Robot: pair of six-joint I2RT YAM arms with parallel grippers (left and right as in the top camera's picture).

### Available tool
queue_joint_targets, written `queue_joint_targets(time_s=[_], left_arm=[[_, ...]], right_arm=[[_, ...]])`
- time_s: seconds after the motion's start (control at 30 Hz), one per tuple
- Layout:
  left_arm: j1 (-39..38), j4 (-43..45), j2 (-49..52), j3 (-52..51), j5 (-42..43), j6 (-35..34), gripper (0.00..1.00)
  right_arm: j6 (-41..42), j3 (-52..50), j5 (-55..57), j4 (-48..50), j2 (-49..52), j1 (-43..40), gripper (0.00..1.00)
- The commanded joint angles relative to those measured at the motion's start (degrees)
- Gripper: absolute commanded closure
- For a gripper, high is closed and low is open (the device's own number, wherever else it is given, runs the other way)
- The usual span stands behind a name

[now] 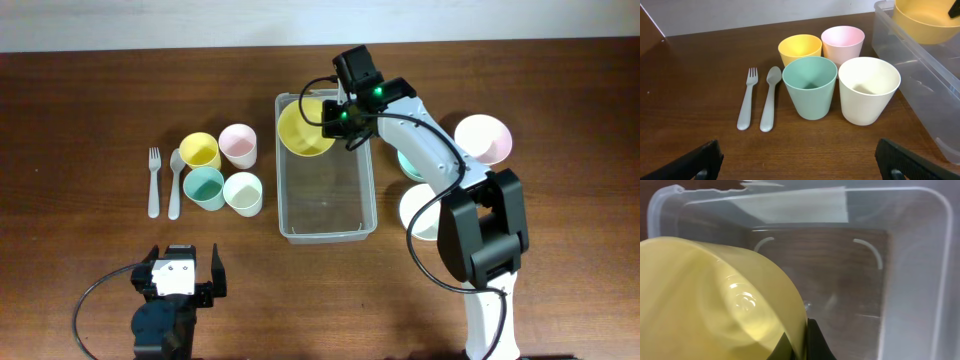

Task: Pack container
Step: 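Carry the yellow bowl into the clear container and release it, then move the right gripper to the pink bowl and grasp its rim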

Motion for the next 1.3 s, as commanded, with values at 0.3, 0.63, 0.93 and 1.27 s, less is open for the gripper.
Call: queue_joint_targets(time_s=[0.3,0.63,0.93,1.27], left_arm=[[-0.1,0.2,-0.3,-0.5,0.6,0.9,0.00],[-0.1,0.2,-0.3,-0.5,0.6,0.9,0.00],[-0.1,0.2,-0.3,-0.5,0.6,0.9,0.00],[-0.1,0.2,-0.3,-0.5,0.6,0.9,0.00]], right_arm=[[0.4,1.5,3.0,-0.7,0.5,-0.5,0.79],[-5.2,11.5,6.8,-14.1,-10.8,-5.5,0.60],[-6.8,12.9,3.6,-25.9,-14.7,-30.9,0.52],[-10.4,4.5,0.9,-22.9,0.0,-41.2,0.52]])
